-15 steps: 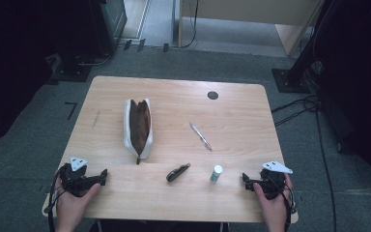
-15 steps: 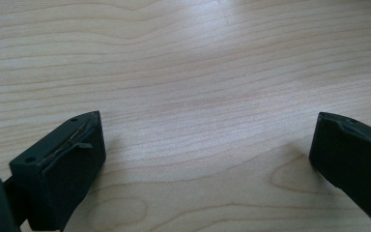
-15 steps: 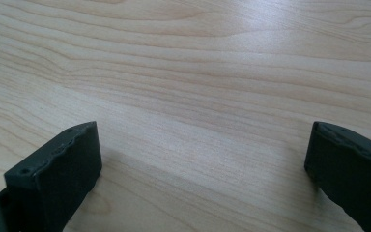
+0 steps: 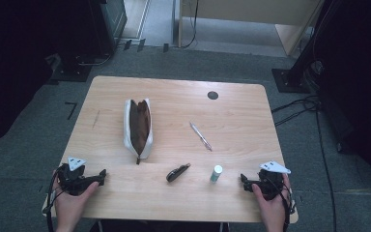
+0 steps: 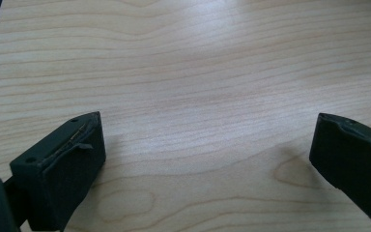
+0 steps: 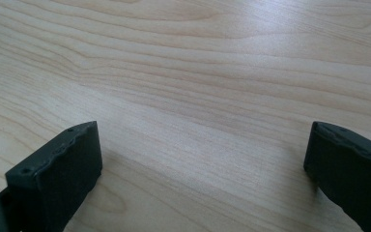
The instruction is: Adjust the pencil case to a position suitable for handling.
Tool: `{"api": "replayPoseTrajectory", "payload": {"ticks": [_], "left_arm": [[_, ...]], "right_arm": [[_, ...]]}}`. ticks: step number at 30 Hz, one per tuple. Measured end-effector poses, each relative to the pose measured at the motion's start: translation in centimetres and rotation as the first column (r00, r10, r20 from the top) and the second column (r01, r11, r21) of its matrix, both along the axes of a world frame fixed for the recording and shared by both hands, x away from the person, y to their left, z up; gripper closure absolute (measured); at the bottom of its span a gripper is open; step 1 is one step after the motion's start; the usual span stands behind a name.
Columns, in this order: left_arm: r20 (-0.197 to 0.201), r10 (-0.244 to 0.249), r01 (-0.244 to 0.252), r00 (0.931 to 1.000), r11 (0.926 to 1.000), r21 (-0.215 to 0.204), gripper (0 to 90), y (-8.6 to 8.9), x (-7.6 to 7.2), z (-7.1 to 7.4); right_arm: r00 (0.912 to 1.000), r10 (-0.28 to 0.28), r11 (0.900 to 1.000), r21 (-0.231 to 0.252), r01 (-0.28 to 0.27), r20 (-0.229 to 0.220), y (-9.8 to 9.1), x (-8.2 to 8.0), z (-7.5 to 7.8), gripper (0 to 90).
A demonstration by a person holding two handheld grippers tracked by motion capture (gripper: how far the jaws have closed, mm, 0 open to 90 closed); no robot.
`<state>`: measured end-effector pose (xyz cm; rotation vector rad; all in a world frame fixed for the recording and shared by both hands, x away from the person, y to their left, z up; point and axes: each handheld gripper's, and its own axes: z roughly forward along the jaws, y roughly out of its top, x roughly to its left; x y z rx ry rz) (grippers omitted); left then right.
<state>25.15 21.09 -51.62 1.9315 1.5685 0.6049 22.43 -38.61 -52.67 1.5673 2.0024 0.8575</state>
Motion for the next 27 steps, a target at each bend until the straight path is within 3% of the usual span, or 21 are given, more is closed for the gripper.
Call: {"api": "replayPoseTrajectory", "payload": {"ticks": [8,11,18,27], "left_arm": [[0.045,-0.024,0.025,0.9987,0.9995,-0.022,1.1,-0.9,-0.2,1.8],[0.084,-0.028,0.032,0.9961,0.9985,-0.044,6.9,-1.3,-0.3,2.9],[0.134,-0.067,0.079,0.9887,0.9927,-0.091,7.0,-2.9,0.1,5.4],[0.146,-0.116,0.131,0.9824,0.9863,-0.100,7.7,-5.2,1.2,6.2]], "right_arm": [[1.0000,0.000,1.0000,0.000,0.000,0.000,0.0,0.0,0.0,0.0],[1.0000,-0.001,1.0000,0.002,0.001,-0.001,0.0,0.0,0.0,0.0],[1.0000,0.000,1.0000,0.000,0.000,0.000,0.0,0.0,0.0,0.0],[1.0000,0.000,1.0000,0.000,0.000,0.000,0.0,0.0,0.0,0.0]]}}
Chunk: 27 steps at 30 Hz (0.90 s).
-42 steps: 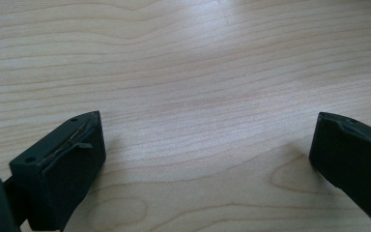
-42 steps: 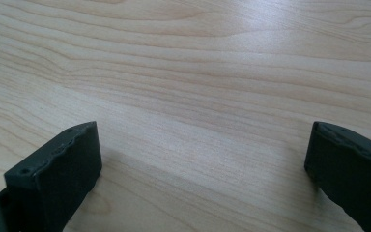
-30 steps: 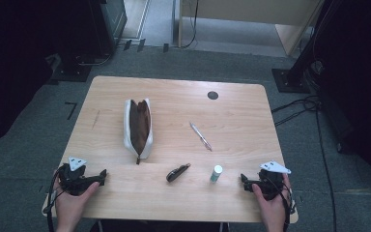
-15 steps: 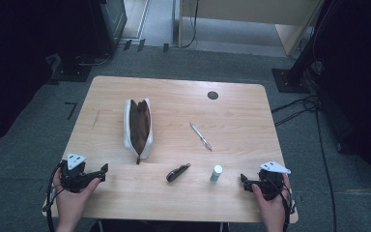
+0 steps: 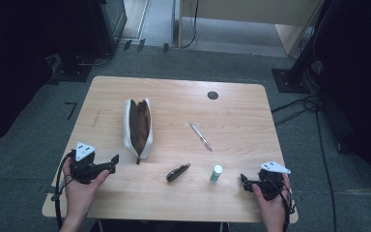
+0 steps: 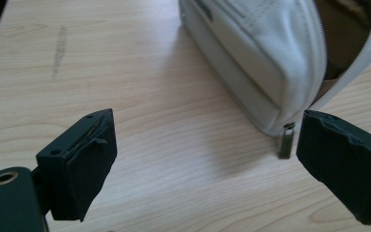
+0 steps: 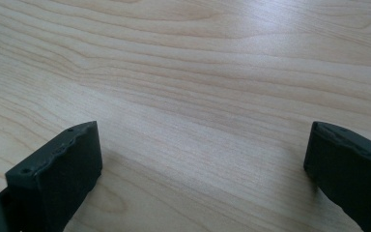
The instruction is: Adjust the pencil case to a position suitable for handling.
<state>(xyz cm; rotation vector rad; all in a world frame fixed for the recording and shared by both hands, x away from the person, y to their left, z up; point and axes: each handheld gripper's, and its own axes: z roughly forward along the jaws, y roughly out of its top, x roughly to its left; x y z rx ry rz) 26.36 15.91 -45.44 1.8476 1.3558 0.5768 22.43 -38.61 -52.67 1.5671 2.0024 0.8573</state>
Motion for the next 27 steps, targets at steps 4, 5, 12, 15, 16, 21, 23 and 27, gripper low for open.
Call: {"api": "replayPoseTrajectory", "payload": {"ticks": [4,5,12,15,16,21,23,27], "left_arm": [[0.006,-0.027,0.027,0.9996,0.9996,0.002,10.0,-1.3,0.5,0.3],[0.010,-0.029,0.029,0.9995,0.9996,0.008,14.0,-1.5,0.6,0.4],[0.009,-0.043,0.043,0.9990,0.9991,0.003,16.2,-3.6,2.1,0.5],[0.004,-0.034,0.034,0.9994,0.9994,0.012,20.6,-4.2,2.8,0.4],[0.004,-0.022,0.022,0.9997,0.9994,0.028,23.1,-4.5,3.1,0.2],[-0.012,-0.018,0.018,0.9998,0.9995,0.027,24.8,-5.2,3.9,-0.1],[-0.014,-0.013,0.014,0.9998,0.9995,0.028,25.7,-5.5,4.2,-0.1],[-0.015,0.006,-0.006,0.9999,0.9998,0.019,29.6,-5.9,5.0,0.0]], "right_arm": [[1.0000,0.000,1.0000,0.002,0.000,-0.001,0.0,0.0,0.0,0.0],[1.0000,0.001,1.0000,0.000,-0.001,0.000,0.0,0.0,0.0,0.0],[1.0000,0.000,1.0000,0.000,0.000,0.000,0.0,0.0,0.0,0.0],[1.0000,0.000,1.0000,0.002,0.000,-0.001,0.0,0.0,0.0,0.0],[1.0000,0.000,1.0000,0.001,0.000,0.000,0.0,0.0,0.0,0.0],[1.0000,0.001,1.0000,0.000,-0.001,0.000,0.0,0.0,0.0,0.0],[1.0000,0.000,1.0000,0.002,0.000,-0.001,0.0,0.0,0.0,0.0],[1.0000,0.000,1.0000,0.000,0.000,0.000,0.0,0.0,0.0,0.0]]}}
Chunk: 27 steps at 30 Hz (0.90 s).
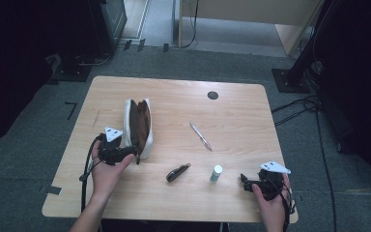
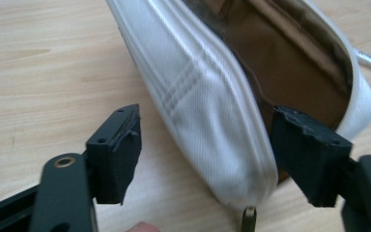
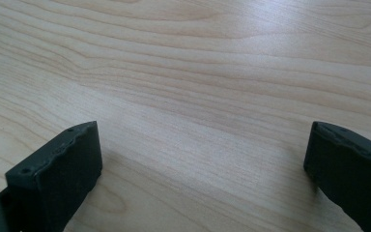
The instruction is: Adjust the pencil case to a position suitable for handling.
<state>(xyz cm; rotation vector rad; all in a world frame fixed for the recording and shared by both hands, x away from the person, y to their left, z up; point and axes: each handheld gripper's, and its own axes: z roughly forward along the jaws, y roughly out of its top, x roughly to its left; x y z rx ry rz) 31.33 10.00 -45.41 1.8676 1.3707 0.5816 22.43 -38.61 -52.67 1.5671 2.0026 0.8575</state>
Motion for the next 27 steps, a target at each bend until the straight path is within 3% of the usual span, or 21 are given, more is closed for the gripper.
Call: {"api": "replayPoseTrajectory", "payload": {"ticks": [3,8,12,14,15,16,20,27], "left_arm": [[-0.006,0.034,-0.034,0.9994,0.9994,-0.004,34.5,-0.2,0.5,-0.1],[-0.044,0.021,-0.021,0.9988,0.9997,-0.009,49.1,-0.2,1.0,-0.6],[-0.029,0.030,-0.030,0.9991,0.9993,-0.023,56.1,0.1,1.0,-0.5],[-0.024,0.033,-0.034,0.9992,0.9986,-0.040,66.9,0.5,1.0,-0.3],[-0.021,0.038,-0.039,0.9991,0.9981,-0.049,66.9,0.7,1.0,-0.3],[-0.019,0.041,-0.042,0.9990,0.9977,-0.054,74.2,0.9,1.1,-0.2],[-0.023,0.016,-0.018,0.9996,0.9961,-0.087,80.4,1.7,1.2,-0.4],[-0.002,-0.030,0.030,0.9995,0.9924,-0.119,83.5,2.1,0.8,-0.1]], "right_arm": [[1.0000,0.000,1.0000,0.000,0.000,0.000,0.0,0.0,0.0,0.0],[1.0000,0.000,1.0000,0.000,0.000,0.000,0.0,0.0,0.0,0.0],[1.0000,0.000,1.0000,0.001,0.000,0.000,0.0,0.0,0.0,0.0],[1.0000,0.000,1.0000,0.000,0.000,0.000,0.0,0.0,0.0,0.0],[1.0000,0.000,1.0000,0.000,0.000,0.000,0.0,0.0,0.0,0.0],[1.0000,-0.001,1.0000,0.001,0.001,-0.001,0.0,0.0,0.0,0.0],[1.0000,0.001,1.0000,0.000,-0.001,0.000,0.0,0.0,0.0,0.0],[1.0000,0.000,1.0000,0.000,0.000,0.000,0.0,0.0,0.0,0.0]]}}
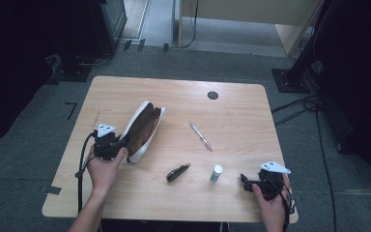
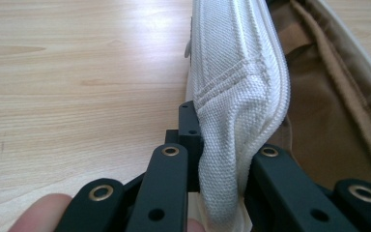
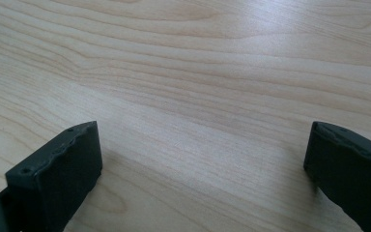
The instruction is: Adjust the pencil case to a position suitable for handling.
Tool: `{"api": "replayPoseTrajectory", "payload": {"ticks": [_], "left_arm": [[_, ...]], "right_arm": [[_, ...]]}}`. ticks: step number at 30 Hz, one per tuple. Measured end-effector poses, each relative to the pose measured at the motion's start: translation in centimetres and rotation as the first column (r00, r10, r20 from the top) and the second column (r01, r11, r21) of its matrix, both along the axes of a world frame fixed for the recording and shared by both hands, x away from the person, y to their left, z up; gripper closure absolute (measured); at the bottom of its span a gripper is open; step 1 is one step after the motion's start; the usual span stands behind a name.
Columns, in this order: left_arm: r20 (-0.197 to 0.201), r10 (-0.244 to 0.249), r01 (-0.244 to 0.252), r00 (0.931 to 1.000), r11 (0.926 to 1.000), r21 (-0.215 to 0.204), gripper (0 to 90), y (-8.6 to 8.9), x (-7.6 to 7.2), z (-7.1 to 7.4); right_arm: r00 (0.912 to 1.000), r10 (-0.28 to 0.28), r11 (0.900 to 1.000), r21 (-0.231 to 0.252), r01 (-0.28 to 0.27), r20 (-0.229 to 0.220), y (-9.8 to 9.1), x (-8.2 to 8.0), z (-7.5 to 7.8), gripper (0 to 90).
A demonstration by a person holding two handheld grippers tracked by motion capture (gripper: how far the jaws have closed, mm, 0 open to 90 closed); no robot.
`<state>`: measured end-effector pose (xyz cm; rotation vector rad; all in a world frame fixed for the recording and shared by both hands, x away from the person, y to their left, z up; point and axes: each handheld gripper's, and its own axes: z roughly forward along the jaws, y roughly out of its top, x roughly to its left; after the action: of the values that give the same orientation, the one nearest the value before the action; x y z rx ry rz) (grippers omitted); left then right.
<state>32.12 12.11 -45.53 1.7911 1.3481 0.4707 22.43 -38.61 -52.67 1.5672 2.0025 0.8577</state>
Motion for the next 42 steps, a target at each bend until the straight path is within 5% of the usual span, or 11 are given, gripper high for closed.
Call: {"api": "replayPoseTrajectory", "payload": {"ticks": [8,15,23,28,35,42], "left_arm": [[-0.020,-0.089,0.088,0.9958,0.9942,-0.062,84.0,0.1,-0.9,0.5],[-0.053,-0.176,0.169,0.9831,0.9798,-0.107,84.0,-0.1,-1.9,0.2],[-0.063,-0.199,0.189,0.9780,0.9727,-0.135,82.2,0.2,-2.3,-0.7],[-0.054,-0.192,0.181,0.9799,0.9683,-0.173,66.4,0.6,-2.3,-1.0],[0.013,-0.183,0.182,0.9830,0.9616,-0.206,39.6,1.2,-2.7,0.3],[0.070,-0.152,0.163,0.9858,0.9681,-0.190,18.8,2.7,-4.1,1.7]], "right_arm": [[1.0000,0.000,1.0000,0.001,0.000,-0.001,0.0,0.0,0.0,0.0],[1.0000,0.000,1.0000,0.000,0.000,0.000,0.0,0.0,0.0,0.0],[1.0000,0.000,1.0000,0.000,0.000,0.000,0.0,0.0,0.0,0.0],[1.0000,0.000,1.0000,0.000,0.000,0.000,0.0,0.0,0.0,0.0],[1.0000,0.001,1.0000,0.000,-0.001,-0.001,0.0,0.0,0.0,0.0],[1.0000,-0.001,1.0000,0.001,0.001,-0.002,0.0,0.0,0.0,0.0]]}}
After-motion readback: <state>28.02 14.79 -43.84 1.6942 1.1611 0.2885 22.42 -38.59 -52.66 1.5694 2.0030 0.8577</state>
